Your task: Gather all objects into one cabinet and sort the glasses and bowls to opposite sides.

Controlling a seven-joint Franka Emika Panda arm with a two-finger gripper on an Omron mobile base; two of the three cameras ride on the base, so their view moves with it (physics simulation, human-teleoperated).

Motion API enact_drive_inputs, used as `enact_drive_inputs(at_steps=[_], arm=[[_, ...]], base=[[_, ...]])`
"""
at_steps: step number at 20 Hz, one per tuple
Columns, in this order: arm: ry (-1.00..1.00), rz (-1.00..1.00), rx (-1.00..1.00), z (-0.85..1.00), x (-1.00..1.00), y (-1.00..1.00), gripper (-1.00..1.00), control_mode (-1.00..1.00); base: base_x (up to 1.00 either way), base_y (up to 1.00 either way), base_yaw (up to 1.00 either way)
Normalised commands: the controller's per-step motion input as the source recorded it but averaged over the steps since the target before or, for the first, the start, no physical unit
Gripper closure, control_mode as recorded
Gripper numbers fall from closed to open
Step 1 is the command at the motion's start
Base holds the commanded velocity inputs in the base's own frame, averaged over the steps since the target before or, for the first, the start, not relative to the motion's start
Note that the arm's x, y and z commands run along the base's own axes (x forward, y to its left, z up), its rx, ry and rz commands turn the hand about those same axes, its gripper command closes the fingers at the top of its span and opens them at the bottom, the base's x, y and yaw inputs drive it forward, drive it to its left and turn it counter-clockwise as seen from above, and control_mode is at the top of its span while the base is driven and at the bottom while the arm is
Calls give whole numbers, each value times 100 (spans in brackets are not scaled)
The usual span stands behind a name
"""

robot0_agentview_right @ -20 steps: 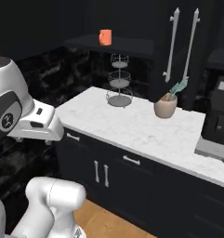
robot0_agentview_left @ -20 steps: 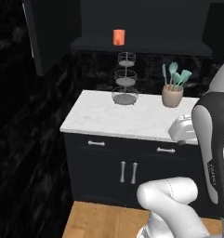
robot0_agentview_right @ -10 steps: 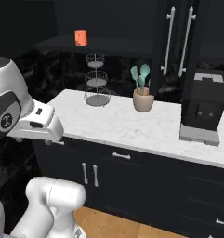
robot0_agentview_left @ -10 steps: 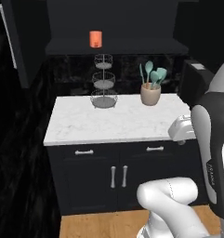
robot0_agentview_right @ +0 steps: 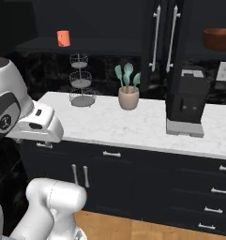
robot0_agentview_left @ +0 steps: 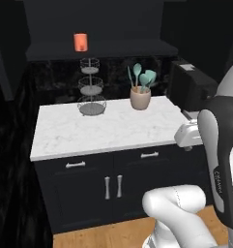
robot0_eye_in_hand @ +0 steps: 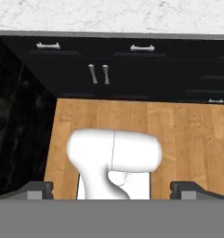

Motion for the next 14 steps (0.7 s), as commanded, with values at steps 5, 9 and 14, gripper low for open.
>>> enact_drive_inputs(at_steps=[5,9,14], arm=[[0,0,0,0,0,0,-100,100],[0,0,0,0,0,0,-100,100],[0,0,0,0,0,0,-100,100]], base=[[13,14,-19],[13,14,-16],[21,49,-15]])
